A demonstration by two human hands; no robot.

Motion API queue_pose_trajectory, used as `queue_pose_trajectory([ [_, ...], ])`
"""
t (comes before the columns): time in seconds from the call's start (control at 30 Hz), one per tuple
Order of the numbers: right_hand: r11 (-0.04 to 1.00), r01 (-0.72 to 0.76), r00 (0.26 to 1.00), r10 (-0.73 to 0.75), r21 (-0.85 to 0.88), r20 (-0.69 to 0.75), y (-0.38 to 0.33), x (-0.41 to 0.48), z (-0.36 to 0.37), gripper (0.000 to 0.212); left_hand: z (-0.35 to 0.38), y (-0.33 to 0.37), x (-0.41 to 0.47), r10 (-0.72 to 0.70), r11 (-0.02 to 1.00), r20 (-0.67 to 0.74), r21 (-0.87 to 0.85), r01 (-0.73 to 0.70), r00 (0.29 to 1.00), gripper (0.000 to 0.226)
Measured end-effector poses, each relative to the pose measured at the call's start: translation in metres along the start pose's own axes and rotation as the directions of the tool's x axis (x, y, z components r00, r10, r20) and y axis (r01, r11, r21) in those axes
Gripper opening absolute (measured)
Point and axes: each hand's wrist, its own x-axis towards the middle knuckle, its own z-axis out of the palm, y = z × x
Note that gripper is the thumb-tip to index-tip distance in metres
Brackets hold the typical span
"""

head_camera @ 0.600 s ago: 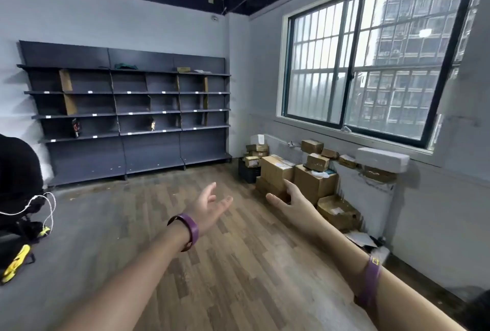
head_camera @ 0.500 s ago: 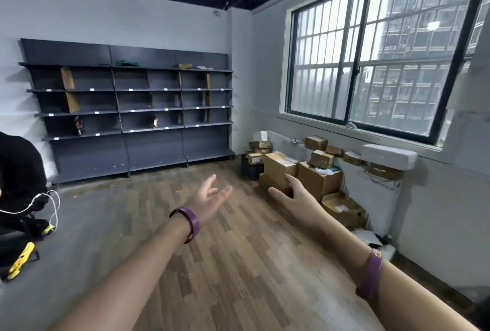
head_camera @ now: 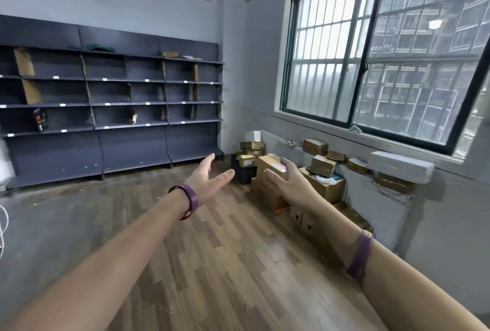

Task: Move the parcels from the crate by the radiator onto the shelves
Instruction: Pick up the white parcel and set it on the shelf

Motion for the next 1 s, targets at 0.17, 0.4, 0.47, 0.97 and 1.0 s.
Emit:
queue_pose_trajectory([
  [0.17,0.999,-0.028,1.0,0.028,0.016,-0.002,0.018,0.09,0.018,0.077,-0.009,-0.016,0.104,-0.027,0.999,0.078,0.037,0.024,0.997,0.083],
  [0.4,0.998,-0.059,0.997,0.059,0.01,-0.056,0.059,0.219,0.022,0.078,0.0,-0.037,0.24,-0.031,0.999,0.079,0.042,0.028,0.996,0.079],
  [0.47,0.999,-0.044,0.998,0.044,-0.006,-0.043,0.077,0.261,0.03,0.079,0.009,-0.044,0.281,-0.042,0.997,0.092,0.062,0.036,0.995,0.079],
  [0.97,0.997,-0.056,0.993,0.051,0.048,0.109,0.171,0.615,0.075,0.08,0.028,-0.08,0.608,-0.015,1.0,-0.012,0.027,0.016,1.0,0.061],
  [1.0,0.997,-0.061,0.991,0.054,0.05,0.122,0.176,0.636,0.08,0.081,0.029,-0.085,0.627,-0.016,1.0,-0.013,0.013,0.016,1.0,0.061],
])
